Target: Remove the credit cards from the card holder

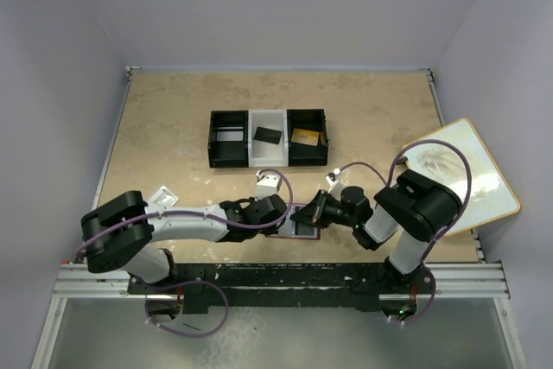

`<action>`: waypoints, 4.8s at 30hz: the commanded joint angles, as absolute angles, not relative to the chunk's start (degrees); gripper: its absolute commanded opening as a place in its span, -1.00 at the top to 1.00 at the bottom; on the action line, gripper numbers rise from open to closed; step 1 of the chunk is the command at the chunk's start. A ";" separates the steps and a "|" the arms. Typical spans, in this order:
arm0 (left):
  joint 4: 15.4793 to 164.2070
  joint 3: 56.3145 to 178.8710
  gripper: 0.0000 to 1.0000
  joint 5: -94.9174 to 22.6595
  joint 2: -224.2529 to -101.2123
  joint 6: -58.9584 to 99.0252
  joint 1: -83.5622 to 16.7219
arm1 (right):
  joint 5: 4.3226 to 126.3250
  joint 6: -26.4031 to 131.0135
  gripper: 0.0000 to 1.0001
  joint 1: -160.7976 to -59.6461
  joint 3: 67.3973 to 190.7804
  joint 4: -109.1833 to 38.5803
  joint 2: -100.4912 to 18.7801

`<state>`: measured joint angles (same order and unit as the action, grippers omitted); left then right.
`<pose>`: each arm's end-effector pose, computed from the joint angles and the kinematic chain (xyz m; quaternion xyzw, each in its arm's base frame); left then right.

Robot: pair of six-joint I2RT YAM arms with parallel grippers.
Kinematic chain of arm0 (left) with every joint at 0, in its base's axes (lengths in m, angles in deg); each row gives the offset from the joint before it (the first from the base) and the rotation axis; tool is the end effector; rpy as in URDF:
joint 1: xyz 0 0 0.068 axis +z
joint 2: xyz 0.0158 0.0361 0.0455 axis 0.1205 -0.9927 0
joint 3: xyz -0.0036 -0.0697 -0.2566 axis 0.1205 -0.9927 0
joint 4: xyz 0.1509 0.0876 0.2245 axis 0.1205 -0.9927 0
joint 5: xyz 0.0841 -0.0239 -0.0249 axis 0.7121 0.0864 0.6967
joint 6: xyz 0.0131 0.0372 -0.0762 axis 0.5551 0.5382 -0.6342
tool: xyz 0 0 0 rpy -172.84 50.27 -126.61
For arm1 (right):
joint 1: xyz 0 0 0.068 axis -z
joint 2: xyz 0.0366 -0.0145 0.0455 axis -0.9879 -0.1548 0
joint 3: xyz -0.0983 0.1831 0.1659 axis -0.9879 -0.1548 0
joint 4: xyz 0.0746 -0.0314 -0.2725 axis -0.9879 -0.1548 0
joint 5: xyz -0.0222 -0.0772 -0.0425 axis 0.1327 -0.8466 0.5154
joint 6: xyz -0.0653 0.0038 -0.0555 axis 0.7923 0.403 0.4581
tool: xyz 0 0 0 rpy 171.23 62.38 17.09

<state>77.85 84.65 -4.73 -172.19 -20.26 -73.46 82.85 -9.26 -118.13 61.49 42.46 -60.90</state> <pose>0.1505 -0.2720 0.1004 0.0605 0.9356 -0.1513 0.3131 0.1817 0.1775 0.0544 0.0841 0.7856 0.5731 0.2178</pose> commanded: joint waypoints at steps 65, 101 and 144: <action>75.26 81.94 0.95 -7.01 -174.11 -21.03 -73.81 | 73.95 -20.03 0.63 -129.07 58.25 44.06 -53.96; 74.60 82.37 0.96 -6.78 -172.71 -21.38 -74.33 | 70.78 -26.26 0.74 -129.08 59.72 50.37 -59.83; 72.80 83.58 0.93 -3.24 -170.92 -22.68 -74.42 | 62.44 -17.81 0.99 -125.52 54.22 -13.32 -5.34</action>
<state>76.47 83.92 -3.03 -171.73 -21.88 -73.88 64.99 -21.02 -126.81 54.47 1.46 -11.24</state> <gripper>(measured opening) 0.022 0.007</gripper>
